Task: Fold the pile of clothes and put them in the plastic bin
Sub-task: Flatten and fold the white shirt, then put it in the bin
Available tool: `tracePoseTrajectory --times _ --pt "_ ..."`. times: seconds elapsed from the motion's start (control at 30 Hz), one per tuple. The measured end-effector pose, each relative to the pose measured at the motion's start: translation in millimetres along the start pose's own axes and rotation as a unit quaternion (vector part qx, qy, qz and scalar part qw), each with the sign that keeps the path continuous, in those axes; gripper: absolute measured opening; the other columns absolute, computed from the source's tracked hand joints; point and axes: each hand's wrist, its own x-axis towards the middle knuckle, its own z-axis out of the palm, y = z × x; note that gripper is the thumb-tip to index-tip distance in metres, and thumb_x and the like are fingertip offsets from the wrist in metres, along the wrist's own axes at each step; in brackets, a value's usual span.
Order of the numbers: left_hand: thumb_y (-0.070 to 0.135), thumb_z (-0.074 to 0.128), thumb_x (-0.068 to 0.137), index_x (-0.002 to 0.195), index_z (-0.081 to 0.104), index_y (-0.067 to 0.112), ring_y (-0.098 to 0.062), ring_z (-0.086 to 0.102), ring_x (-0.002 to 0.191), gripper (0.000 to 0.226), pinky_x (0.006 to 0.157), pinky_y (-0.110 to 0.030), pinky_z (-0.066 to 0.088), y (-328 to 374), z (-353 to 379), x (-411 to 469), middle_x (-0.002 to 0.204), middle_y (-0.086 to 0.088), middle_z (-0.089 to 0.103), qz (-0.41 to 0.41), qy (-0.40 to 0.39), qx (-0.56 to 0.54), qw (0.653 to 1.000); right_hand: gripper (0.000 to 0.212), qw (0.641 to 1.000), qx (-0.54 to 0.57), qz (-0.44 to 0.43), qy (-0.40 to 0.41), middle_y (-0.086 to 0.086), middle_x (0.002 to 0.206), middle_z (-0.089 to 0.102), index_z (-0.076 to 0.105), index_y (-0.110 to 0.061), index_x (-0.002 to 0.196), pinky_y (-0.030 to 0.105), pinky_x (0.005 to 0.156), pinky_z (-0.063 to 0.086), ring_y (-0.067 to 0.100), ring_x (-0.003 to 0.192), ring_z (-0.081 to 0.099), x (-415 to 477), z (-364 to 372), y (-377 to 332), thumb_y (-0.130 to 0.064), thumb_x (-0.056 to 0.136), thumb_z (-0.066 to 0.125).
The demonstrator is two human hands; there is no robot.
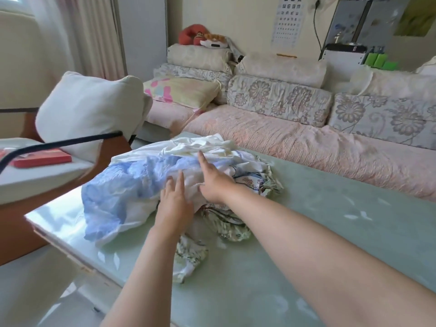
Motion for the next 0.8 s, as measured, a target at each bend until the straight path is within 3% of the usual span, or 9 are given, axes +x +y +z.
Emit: tracePoseTrajectory --times 0.03,0.1,0.17,0.27,0.33,0.47,0.6,0.7,0.8 --pt "0.015 0.05 0.093 0.157 -0.003 0.023 -0.033 0.025 0.142 0.084 0.111 -0.042 0.029 0.4 -2.5 2.9 0.159 -0.013 0.023 0.0 0.016 -0.01 1.0 0.092 1.0 -0.003 0.005 0.0 0.006 0.166 0.012 -0.019 -0.038 0.154 0.037 0.088 0.047 0.033 0.131 0.05 5.5 3.1 -0.4 -0.021 0.097 0.051" --pt "0.016 0.052 0.093 0.157 -0.004 0.021 -0.031 0.039 0.134 0.085 0.103 -0.041 0.039 4.4 -7.4 6.6 0.153 -0.012 0.035 0.005 0.037 -0.018 0.999 0.065 0.999 -0.026 0.015 0.015 0.012 0.149 0.045 0.023 -0.031 0.153 0.037 0.083 0.046 0.032 0.117 0.057 11.1 5.6 2.7 -0.024 0.096 0.053" --pt "0.019 0.053 0.094 0.157 -0.002 0.022 -0.031 0.045 0.127 0.083 0.098 -0.041 0.043 11.5 -11.3 7.0 0.147 -0.012 0.037 0.01 0.044 -0.014 0.999 0.021 0.998 -0.035 0.019 0.05 0.005 0.12 0.063 0.055 -0.027 0.115 0.035 0.077 0.042 0.028 0.103 0.059 9.6 1.7 7.1 -0.033 0.095 0.058" --pt "0.022 0.057 0.092 0.157 0.01 0.024 -0.03 0.04 0.125 0.08 0.102 -0.04 0.039 19.3 -15.8 2.9 0.138 -0.011 0.033 0.025 0.075 0.042 0.996 0.031 0.996 -0.022 0.0 0.083 -0.007 0.081 0.056 0.047 -0.027 0.08 0.034 0.069 0.037 0.02 0.079 0.053 -5.0 -13.8 15.5 -0.05 0.089 0.066" --pt "0.021 0.058 0.088 0.152 0.026 0.027 -0.029 0.034 0.127 0.072 0.102 -0.038 0.035 22.3 -17.8 0.3 0.138 -0.008 0.029 0.032 0.108 0.083 0.99 0.039 0.995 -0.02 -0.019 0.101 -0.008 0.072 0.052 0.043 -0.026 0.07 0.033 0.064 0.039 0.017 0.072 0.052 -20.4 -27.9 19.6 -0.051 0.088 0.066" --pt "0.028 0.058 0.089 0.126 0.059 0.029 -0.026 0.036 0.122 0.038 0.094 -0.035 0.038 35.9 -24.9 -4.5 0.132 -0.003 0.037 0.033 0.143 0.132 0.98 0.028 0.987 -0.069 -0.037 0.143 -0.003 0.071 0.056 0.045 -0.024 0.065 0.03 0.063 0.042 0.022 0.073 0.055 -53.9 -50.9 38.2 -0.03 0.089 0.058" --pt "0.045 0.048 0.088 0.108 0.068 0.029 -0.027 0.042 0.118 0.032 0.097 -0.038 0.033 48.2 -27.9 -15.3 0.121 -0.002 0.055 0.044 -0.038 0.295 0.954 0.016 0.991 -0.132 -0.01 -0.03 -0.008 0.073 0.057 0.053 -0.026 0.069 0.028 0.061 0.042 0.018 0.075 0.057 -88.0 -53.5 60.4 -0.031 0.084 0.058" --pt "0.047 0.038 0.086 0.077 0.061 0.019 -0.027 0.05 0.105 0.037 0.1 -0.042 0.033 54.8 -32.8 -22.0 0.101 -0.005 0.063 0.012 -0.099 0.231 0.968 0.023 0.994 -0.098 -0.001 -0.047 -0.006 0.083 0.067 0.065 -0.024 0.078 0.033 0.07 0.05 0.017 0.079 0.063 -92.2 -48.9 63.6 -0.044 0.083 0.056" --pt "0.031 0.041 0.091 0.078 0.066 0.021 -0.03 0.055 0.094 0.03 0.09 -0.039 0.042 50.9 -41.1 -15.8 0.091 -0.008 0.065 0.032 0.001 0.13 0.991 0.02 0.995 -0.073 -0.031 0.064 -0.001 0.097 0.063 0.065 -0.022 0.087 0.035 0.076 0.051 0.019 0.09 0.06 -71.9 -48.8 54.8 -0.036 0.091 0.051"
